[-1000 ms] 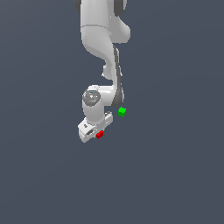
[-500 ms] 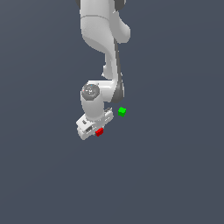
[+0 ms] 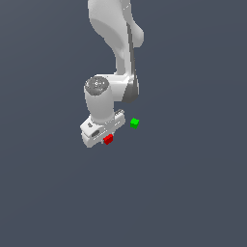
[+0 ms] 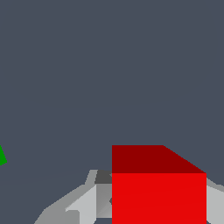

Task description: Stack the red cube on top of the green cube.

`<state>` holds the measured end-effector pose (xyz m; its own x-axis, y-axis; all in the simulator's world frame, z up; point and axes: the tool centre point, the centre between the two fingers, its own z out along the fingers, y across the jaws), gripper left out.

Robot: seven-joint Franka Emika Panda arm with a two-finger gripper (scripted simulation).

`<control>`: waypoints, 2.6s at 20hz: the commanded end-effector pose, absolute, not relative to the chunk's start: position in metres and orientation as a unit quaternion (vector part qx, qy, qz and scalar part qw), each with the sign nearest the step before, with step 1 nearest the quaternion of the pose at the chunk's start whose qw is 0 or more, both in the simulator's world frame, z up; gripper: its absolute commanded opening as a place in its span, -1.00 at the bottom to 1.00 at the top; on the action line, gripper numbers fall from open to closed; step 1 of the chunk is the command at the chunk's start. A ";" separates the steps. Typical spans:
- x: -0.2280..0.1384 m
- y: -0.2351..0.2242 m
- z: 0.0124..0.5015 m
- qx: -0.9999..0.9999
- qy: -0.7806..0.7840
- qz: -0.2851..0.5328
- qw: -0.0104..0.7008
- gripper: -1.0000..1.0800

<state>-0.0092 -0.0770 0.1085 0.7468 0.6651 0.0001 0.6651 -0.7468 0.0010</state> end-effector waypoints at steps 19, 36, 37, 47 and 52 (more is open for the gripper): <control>-0.040 -0.050 0.108 0.935 0.356 0.000 0.000 -1.00; -0.143 0.043 0.071 0.935 0.356 0.000 0.000 -1.00; -0.147 0.047 0.069 0.935 0.356 0.000 0.000 -1.00; -0.165 0.065 0.062 0.935 0.356 0.000 0.000 0.92; -0.165 0.065 0.062 0.935 0.356 0.000 0.000 0.92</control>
